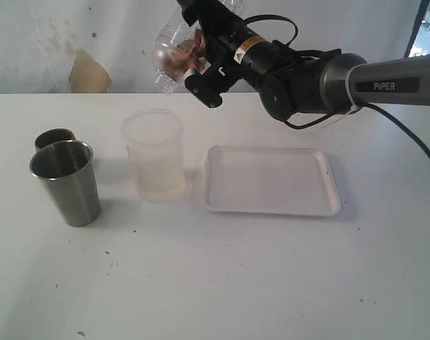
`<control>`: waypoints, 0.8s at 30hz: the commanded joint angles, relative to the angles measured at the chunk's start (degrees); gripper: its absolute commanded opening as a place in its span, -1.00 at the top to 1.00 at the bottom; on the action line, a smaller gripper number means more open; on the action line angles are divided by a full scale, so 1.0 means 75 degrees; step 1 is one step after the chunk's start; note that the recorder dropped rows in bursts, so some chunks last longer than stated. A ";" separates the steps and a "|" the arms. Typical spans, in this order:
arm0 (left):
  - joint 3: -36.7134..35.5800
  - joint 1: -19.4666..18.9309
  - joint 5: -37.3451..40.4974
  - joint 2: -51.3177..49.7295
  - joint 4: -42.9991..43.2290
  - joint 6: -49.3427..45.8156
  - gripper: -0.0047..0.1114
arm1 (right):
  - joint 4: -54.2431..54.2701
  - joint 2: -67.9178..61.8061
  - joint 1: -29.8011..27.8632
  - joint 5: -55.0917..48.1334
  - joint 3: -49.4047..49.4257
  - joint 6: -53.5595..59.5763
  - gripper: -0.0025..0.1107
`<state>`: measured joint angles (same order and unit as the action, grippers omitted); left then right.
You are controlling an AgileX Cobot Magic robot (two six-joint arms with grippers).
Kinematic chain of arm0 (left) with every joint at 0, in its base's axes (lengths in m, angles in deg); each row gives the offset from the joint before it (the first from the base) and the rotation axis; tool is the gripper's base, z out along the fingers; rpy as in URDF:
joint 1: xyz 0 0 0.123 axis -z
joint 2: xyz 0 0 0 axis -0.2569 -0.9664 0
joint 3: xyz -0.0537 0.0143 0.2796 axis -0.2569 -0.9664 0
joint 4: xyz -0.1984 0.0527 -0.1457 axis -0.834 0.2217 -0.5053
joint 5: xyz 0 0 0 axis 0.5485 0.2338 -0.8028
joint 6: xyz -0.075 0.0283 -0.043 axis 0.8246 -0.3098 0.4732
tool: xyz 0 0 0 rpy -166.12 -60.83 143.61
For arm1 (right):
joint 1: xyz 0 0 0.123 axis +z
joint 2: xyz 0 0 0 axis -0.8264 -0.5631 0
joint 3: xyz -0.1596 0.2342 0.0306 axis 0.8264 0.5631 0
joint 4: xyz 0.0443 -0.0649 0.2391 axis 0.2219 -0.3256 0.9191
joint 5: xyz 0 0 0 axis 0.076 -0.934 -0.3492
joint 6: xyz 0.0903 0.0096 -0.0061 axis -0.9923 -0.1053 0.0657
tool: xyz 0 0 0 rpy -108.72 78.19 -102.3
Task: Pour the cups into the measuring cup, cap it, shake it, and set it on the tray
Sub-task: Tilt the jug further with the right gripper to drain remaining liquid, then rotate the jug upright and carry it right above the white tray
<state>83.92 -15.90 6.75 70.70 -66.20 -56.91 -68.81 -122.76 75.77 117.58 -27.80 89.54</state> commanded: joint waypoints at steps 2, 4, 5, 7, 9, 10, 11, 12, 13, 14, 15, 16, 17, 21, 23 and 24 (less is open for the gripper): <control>-0.0033 0.0013 -0.0062 0.0036 -0.0070 0.0005 0.92 | 0.0036 0.0144 0.0021 0.0338 -0.0080 0.0116 0.96; -0.0033 0.0013 -0.0062 0.0036 -0.0070 0.0005 0.92 | 0.0036 0.0144 0.0021 0.0338 -0.0080 0.0116 0.96; -0.0033 0.0013 -0.0062 0.0036 -0.0070 0.0005 0.92 | 0.0036 0.0144 0.0021 0.0338 -0.0080 0.0116 0.96; -0.0033 0.0013 -0.0062 0.0036 -0.0070 0.0005 0.92 | 0.0036 0.0144 0.0021 0.0338 -0.0080 0.0141 0.96; -0.0033 0.0013 -0.0062 0.0036 -0.0070 0.0005 0.92 | 0.0036 0.0144 0.0021 0.0338 -0.0080 0.0141 0.96; -0.0033 0.0013 -0.0062 0.0036 -0.0070 0.0005 0.92 | 0.0072 0.0144 0.0021 0.0338 -0.0080 0.0137 0.96; -0.0033 0.0013 -0.0062 0.0036 -0.0070 0.0005 0.92 | 0.0113 0.0144 0.0021 0.0338 -0.0080 0.0137 0.96; -0.0033 0.0013 -0.0062 0.0036 -0.0070 0.0005 0.92 | 0.0181 0.0144 0.0021 0.0338 -0.0080 0.0137 0.96; -0.0033 0.0013 -0.0062 0.0036 -0.0070 0.0005 0.92 | 0.0443 0.0144 0.0021 0.0338 -0.0080 0.0102 0.96; -0.0033 0.0013 -0.0062 0.0036 -0.0070 0.0005 0.92 | 0.0690 0.0144 0.0021 0.0338 -0.0080 0.0040 0.96; -0.0033 0.0013 -0.0062 0.0036 -0.0070 0.0005 0.92 | 0.1028 0.0144 0.0021 0.0338 -0.0080 -0.0089 0.96; -0.0033 0.0013 -0.0062 0.0036 -0.0070 0.0005 0.92 | 0.1412 0.0144 0.0021 0.0338 -0.0080 -0.0157 0.96; -0.0033 0.0013 -0.0062 0.0036 -0.0070 0.0005 0.92 | 0.1757 0.0144 -0.0011 0.0338 -0.0080 -0.0248 0.96; -0.0033 0.0013 -0.0062 0.0036 -0.0070 0.0005 0.92 | 0.3351 0.0144 -0.0011 -0.0155 -0.0080 -0.1157 0.96; -0.0033 0.0013 -0.0062 0.0036 -0.0070 0.0005 0.92 | 0.4226 0.0218 -0.0042 -0.0157 -0.0080 -0.3569 0.96; -0.0033 0.0013 -0.0062 0.0036 -0.0070 0.0005 0.92 | 0.4560 0.0349 -0.0154 -0.0242 -0.0080 -0.5714 0.96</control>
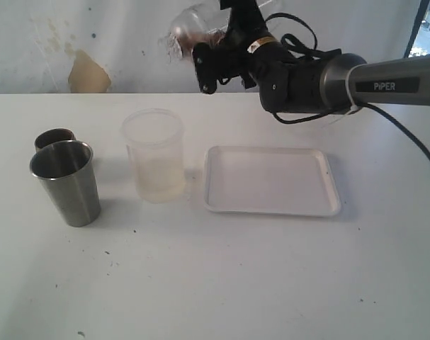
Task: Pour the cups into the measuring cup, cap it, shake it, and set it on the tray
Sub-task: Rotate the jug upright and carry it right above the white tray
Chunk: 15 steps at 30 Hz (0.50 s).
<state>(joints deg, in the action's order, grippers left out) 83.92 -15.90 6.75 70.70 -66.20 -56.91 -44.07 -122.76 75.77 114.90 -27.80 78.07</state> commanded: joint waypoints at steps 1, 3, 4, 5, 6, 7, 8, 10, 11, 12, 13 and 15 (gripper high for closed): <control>-0.0033 0.0013 -0.0062 0.0036 -0.0070 0.0005 0.92 | 0.1342 0.0421 -0.0211 -0.0059 -0.0064 -0.5149 0.96; -0.0033 0.0013 -0.0062 0.0036 -0.0070 0.0005 0.92 | 0.1368 0.0617 -0.0383 -0.0548 0.0042 -0.7796 0.96; -0.0033 0.0013 -0.0062 0.0036 -0.0070 0.0005 0.92 | 0.1355 0.0698 -0.0457 -0.0729 0.0123 -0.9088 0.96; -0.0033 0.0013 -0.0062 0.0036 -0.0070 0.0005 0.92 | 0.1315 0.0764 -0.0524 -0.0860 0.0212 -1.0213 0.96; -0.0033 0.0013 -0.0062 0.0036 -0.0070 0.0005 0.92 | 0.1114 0.0828 -0.0570 -0.0915 0.0348 -1.1058 0.96; -0.0033 0.0013 -0.0062 0.0036 -0.0070 0.0005 0.92 | 0.0707 0.0859 -0.0622 -0.0880 0.0508 -1.1817 0.96; -0.0033 0.0013 -0.0062 0.0036 -0.0070 0.0005 0.92 | 0.0331 0.0913 -0.0657 -0.0779 0.0652 -1.2419 0.96; -0.0033 0.0013 -0.0062 0.0036 -0.0070 0.0005 0.92 | -0.1483 0.1068 -0.0760 -0.0094 0.1213 -1.4633 0.96; -0.0033 0.0013 -0.0062 0.0036 -0.0070 0.0005 0.92 | -0.2101 0.1139 -0.0789 0.0216 0.1371 -1.5310 0.96; -0.0033 0.0013 -0.0062 0.0036 -0.0070 0.0005 0.92 | -0.2714 0.1215 -0.0829 0.0590 0.1522 -1.5815 0.96; -0.0033 0.0013 -0.0062 0.0036 -0.0070 0.0005 0.92 | -0.2892 0.1230 -0.0832 0.0609 0.1546 -1.5906 0.96; -0.0033 0.0013 -0.0062 0.0036 -0.0070 0.0005 0.92 | -0.2895 0.1300 -0.0832 0.0483 0.1659 -1.5923 0.96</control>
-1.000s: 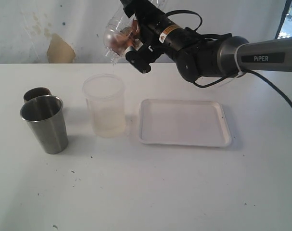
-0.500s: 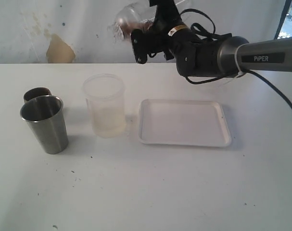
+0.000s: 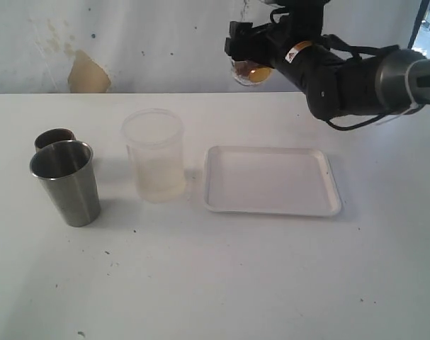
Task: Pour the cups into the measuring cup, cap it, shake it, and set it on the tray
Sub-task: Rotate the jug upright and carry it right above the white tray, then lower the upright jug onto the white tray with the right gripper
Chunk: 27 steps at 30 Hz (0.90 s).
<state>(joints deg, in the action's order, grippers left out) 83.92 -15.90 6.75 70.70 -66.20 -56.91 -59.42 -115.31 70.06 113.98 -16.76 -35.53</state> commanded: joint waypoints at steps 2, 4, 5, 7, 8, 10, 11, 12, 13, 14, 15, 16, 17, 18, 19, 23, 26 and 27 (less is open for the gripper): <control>-0.0033 0.0013 -0.0062 0.0036 -0.0070 0.0005 0.92 | -0.0848 0.0307 -0.0088 0.0250 0.0351 -0.0776 0.96; -0.0033 0.0013 -0.0062 0.0036 -0.0070 0.0005 0.92 | -0.0862 0.0293 -0.0088 -0.0125 0.0755 -0.0330 0.96; -0.0033 0.0013 -0.0062 0.0036 -0.0070 0.0005 0.92 | -0.0862 0.0293 -0.0088 -0.0139 0.0973 0.0120 0.96; -0.0033 0.0013 -0.0062 0.0036 -0.0070 0.0005 0.92 | -0.0862 0.0293 -0.0088 -0.0139 0.1172 0.0513 0.96; -0.0033 0.0013 -0.0062 0.0036 -0.0070 0.0005 0.92 | -0.0862 0.0278 -0.0103 -0.0139 0.1316 0.0513 0.96; -0.0033 0.0013 -0.0062 0.0036 -0.0070 0.0005 0.92 | -0.0862 0.0023 -0.0103 0.0047 0.1601 0.0513 0.96; -0.0033 0.0013 -0.0062 0.0036 -0.0070 0.0005 0.92 | -0.1043 -0.0180 -0.0103 0.0441 0.1776 0.0513 0.96; -0.0033 0.0013 -0.0062 0.0036 -0.0070 0.0005 0.92 | -0.1254 -0.0398 -0.0103 0.0796 0.1951 0.0469 0.96; -0.0033 0.0013 -0.0062 0.0036 -0.0070 0.0005 0.92 | -0.1385 -0.0517 -0.0103 0.0937 0.2007 0.0513 0.96; -0.0033 0.0013 -0.0062 0.0036 -0.0070 0.0005 0.92 | -0.1517 -0.0647 -0.0103 0.0957 0.2021 0.0513 0.96; -0.0033 0.0013 -0.0062 0.0036 -0.0070 0.0005 0.92 | -0.1625 -0.0751 -0.0103 0.0939 0.2027 0.0513 0.96; -0.0033 0.0013 -0.0062 0.0036 -0.0070 0.0005 0.92 | -0.1640 -0.0831 -0.0103 0.0937 0.2027 0.0469 0.96; -0.0033 0.0013 -0.0062 0.0036 -0.0070 0.0005 0.92 | -0.1640 -0.0881 -0.0103 0.0938 0.2042 0.0435 0.96; -0.0033 0.0013 -0.0062 0.0036 -0.0070 0.0005 0.92 | -0.1640 -0.0914 -0.0103 0.0954 0.2076 0.0330 0.96; -0.0033 0.0013 -0.0062 0.0036 -0.0070 0.0005 0.92 | -0.1640 -0.0911 -0.0103 0.1029 0.2094 0.0269 0.96; -0.0033 0.0013 -0.0062 0.0036 -0.0070 0.0005 0.92 | -0.1832 -0.0917 -0.0103 0.1195 0.2180 0.0254 0.96; -0.0033 0.0013 -0.0062 0.0036 -0.0070 0.0005 0.92 | -0.1832 -0.0917 -0.0103 0.1142 0.2180 0.0254 0.96; -0.0033 0.0013 -0.0062 0.0036 -0.0070 0.0005 0.92 | -0.1832 -0.0917 -0.0103 0.1141 0.2180 0.0284 0.96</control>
<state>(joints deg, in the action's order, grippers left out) 83.92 -15.90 6.75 70.70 -66.20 -56.91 -72.83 -122.26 69.69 120.39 -0.60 -33.18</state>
